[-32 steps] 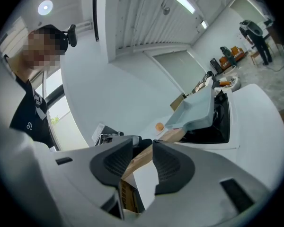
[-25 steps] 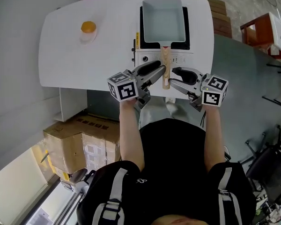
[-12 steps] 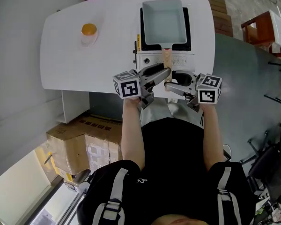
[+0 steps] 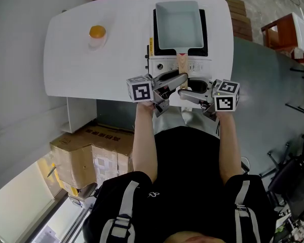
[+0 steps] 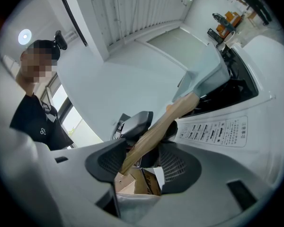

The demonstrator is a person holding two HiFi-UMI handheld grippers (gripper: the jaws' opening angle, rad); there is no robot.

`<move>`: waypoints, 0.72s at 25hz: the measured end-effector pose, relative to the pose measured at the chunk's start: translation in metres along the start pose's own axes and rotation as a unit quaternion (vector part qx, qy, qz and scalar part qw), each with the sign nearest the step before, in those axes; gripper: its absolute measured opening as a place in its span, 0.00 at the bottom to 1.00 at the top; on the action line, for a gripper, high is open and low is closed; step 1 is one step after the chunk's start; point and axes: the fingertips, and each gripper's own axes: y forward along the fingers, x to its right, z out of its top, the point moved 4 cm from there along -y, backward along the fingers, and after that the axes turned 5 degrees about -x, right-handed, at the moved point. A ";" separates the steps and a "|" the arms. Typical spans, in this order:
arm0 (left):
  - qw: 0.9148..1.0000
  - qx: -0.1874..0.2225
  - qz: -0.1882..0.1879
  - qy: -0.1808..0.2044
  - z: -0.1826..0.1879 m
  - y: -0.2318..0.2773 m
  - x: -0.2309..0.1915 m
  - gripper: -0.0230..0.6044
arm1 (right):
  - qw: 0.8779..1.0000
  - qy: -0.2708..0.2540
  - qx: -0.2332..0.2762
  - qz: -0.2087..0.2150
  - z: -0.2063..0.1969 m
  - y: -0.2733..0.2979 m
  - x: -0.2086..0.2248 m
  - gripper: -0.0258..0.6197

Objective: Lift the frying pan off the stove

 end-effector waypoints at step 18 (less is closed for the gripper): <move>1.000 0.004 -0.003 0.007 0.000 0.016 0.010 0.32 | 0.999 -0.037 -0.013 -0.007 0.005 -0.001 -0.006 0.39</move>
